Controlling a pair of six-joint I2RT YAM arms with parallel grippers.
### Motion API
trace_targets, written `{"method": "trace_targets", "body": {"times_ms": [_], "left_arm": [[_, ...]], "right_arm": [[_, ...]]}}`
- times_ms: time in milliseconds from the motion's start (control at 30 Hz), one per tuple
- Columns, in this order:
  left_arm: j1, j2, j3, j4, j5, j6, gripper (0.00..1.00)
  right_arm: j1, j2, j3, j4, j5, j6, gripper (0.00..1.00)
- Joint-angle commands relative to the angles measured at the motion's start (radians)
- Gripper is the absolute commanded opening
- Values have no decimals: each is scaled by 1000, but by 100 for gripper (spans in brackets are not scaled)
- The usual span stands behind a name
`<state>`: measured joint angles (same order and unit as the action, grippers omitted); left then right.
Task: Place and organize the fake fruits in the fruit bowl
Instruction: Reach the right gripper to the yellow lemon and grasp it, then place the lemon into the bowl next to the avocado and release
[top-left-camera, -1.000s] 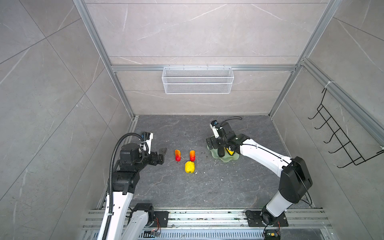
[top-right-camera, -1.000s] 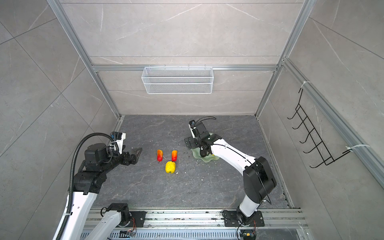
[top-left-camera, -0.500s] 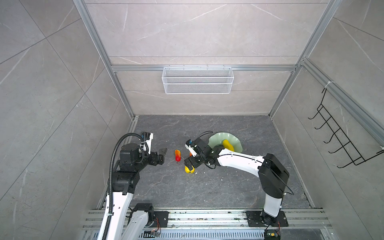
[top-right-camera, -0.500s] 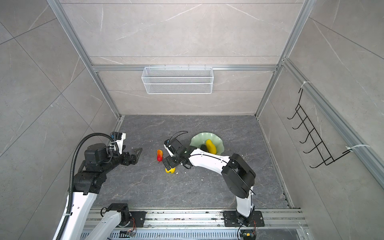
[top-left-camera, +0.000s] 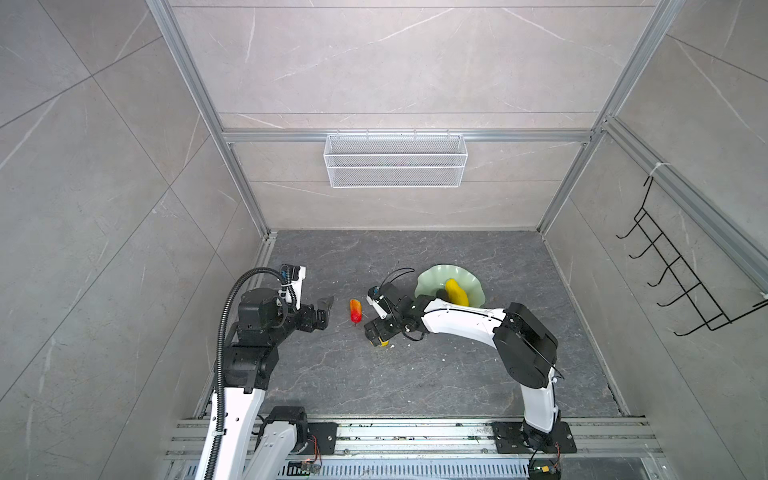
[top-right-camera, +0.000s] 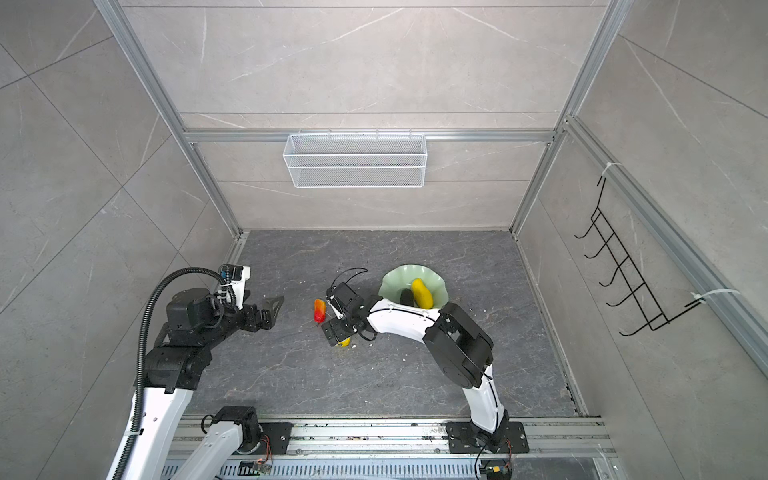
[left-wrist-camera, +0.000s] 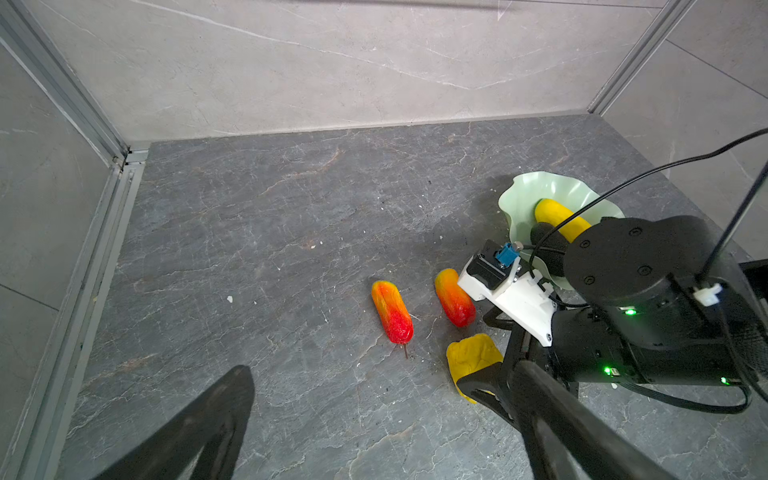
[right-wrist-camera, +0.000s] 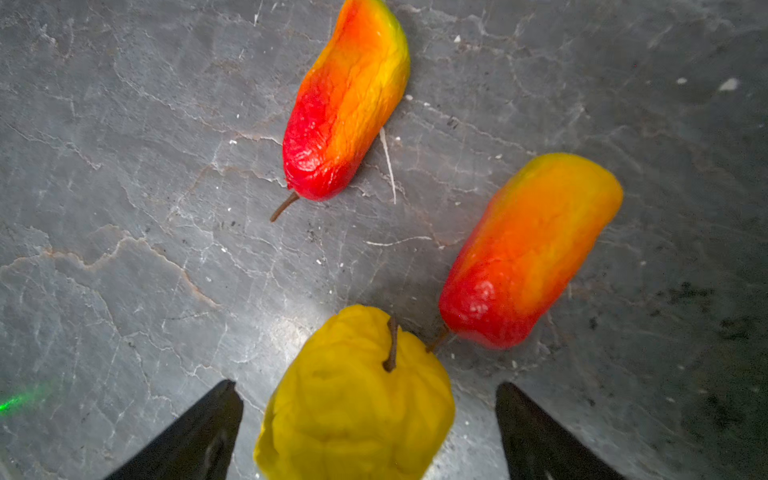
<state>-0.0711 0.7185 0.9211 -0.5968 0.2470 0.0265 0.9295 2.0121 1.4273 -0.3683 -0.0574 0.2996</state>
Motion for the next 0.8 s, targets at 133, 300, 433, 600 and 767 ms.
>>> {"method": "trace_targets", "body": {"times_ms": [133, 300, 433, 600, 767], "left_arm": [[7, -9, -3, 41, 26, 6, 100], [7, -9, -3, 41, 25, 6, 100], [7, -8, -4, 40, 22, 9, 100], [6, -1, -4, 41, 21, 8, 100], [6, 0, -5, 40, 20, 8, 100]], "right_arm": [[9, 35, 34, -4, -28, 32, 85], [10, 29, 39, -13, -25, 17, 65], [10, 10, 50, -31, -15, -6, 57], [-6, -88, 57, -49, -7, -45, 54], [-84, -209, 24, -60, -10, -81, 53]]}}
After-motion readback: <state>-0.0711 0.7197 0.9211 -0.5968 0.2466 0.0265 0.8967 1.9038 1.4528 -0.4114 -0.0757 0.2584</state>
